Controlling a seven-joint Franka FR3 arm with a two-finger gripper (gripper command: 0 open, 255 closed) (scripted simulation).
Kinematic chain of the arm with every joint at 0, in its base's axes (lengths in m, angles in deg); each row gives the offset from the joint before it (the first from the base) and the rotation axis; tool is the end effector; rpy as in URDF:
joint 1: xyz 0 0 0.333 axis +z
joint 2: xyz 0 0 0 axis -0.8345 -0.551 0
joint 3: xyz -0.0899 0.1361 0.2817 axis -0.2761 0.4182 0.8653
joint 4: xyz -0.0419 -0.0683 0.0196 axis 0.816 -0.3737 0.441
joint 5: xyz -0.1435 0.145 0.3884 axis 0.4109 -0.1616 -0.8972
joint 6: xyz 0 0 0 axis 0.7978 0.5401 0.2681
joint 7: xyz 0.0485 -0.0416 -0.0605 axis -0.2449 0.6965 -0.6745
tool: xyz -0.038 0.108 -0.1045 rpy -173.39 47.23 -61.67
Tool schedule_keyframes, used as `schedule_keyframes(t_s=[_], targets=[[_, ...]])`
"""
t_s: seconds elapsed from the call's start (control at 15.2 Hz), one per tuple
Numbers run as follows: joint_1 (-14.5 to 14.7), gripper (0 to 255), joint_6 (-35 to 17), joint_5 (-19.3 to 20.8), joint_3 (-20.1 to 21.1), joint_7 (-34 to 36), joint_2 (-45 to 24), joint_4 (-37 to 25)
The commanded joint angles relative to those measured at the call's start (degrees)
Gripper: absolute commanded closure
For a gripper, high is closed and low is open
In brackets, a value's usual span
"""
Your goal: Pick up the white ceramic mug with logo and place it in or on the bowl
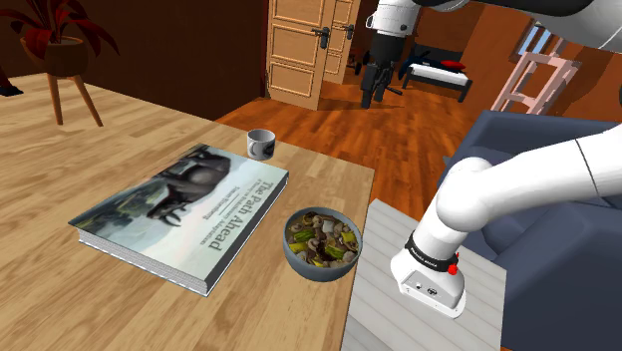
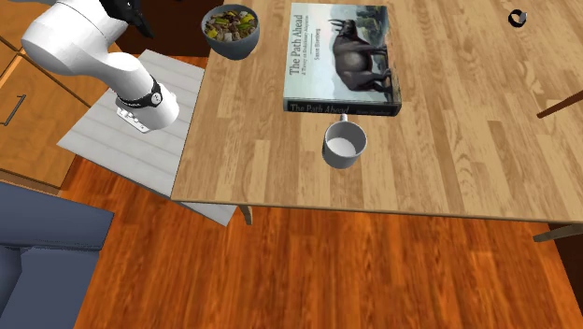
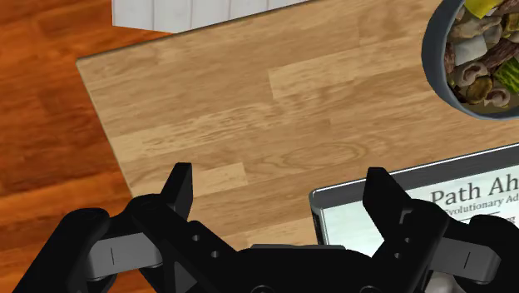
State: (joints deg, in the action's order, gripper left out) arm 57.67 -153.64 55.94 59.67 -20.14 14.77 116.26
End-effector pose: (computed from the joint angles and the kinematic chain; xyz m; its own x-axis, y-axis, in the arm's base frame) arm 0.3410 -0.0087 0.5607 0.9964 0.0808 -0.0243 0.0804 -0.9966 -0.0176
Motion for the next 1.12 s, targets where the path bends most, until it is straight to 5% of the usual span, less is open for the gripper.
schedule_keyframes(t_s=[0.0, 1.06], targets=[[0.00, 0, 0.00, 0.00, 0.00, 0.00, 0.00, 0.00], [1.10, 0, -24.21, -1.32, -2.35, -4.12, -30.83, -7.68]])
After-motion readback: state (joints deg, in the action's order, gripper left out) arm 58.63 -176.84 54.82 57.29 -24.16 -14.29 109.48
